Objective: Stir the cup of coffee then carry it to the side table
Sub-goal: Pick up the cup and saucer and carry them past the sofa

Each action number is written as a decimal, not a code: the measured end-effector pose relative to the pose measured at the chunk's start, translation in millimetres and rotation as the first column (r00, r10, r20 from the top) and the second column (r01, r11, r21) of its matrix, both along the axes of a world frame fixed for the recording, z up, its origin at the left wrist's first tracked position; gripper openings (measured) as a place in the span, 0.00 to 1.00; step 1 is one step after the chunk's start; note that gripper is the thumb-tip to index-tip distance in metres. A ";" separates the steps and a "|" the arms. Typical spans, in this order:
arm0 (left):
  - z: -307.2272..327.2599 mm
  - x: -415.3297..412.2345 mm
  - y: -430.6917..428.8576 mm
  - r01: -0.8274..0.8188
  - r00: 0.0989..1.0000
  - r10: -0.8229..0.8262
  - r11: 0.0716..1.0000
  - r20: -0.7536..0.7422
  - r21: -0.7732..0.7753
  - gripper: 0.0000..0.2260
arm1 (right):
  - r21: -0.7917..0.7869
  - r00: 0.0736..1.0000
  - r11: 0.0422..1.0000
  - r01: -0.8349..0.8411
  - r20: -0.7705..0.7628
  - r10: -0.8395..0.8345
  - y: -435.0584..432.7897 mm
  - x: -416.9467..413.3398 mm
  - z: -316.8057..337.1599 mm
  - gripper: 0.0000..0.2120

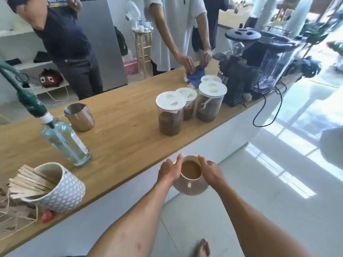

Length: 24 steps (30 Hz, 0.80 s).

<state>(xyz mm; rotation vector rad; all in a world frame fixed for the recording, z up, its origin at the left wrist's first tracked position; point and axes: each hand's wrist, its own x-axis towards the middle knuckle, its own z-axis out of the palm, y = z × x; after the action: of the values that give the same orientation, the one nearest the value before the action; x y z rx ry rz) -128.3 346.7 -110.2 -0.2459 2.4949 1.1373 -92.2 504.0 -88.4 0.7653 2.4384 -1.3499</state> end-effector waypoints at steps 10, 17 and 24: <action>6.6 33.1 116.4 0.279 0.960 -0.279 0.960 -0.022 -0.013 0.40 | 0.022 0.961 0.964 0.265 -0.092 -0.262 102.0 76.7 -5.2 0.31; 6.3 63.2 213.7 0.475 0.879 -0.476 0.879 -0.026 -0.026 0.38 | 0.045 0.904 0.908 0.416 -0.130 -0.407 182.6 134.0 -9.8 0.30; 3.9 109.8 312.6 0.572 0.820 -0.572 0.820 -0.026 -0.001 0.42 | 0.026 0.839 0.846 0.532 -0.155 -0.522 263.0 197.7 -9.1 0.28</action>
<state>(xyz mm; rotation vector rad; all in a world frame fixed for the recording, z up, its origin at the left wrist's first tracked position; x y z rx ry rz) -18.5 659.4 -106.3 0.5022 2.3296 0.8861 105.5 766.9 -97.5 1.4969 2.4912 -1.5485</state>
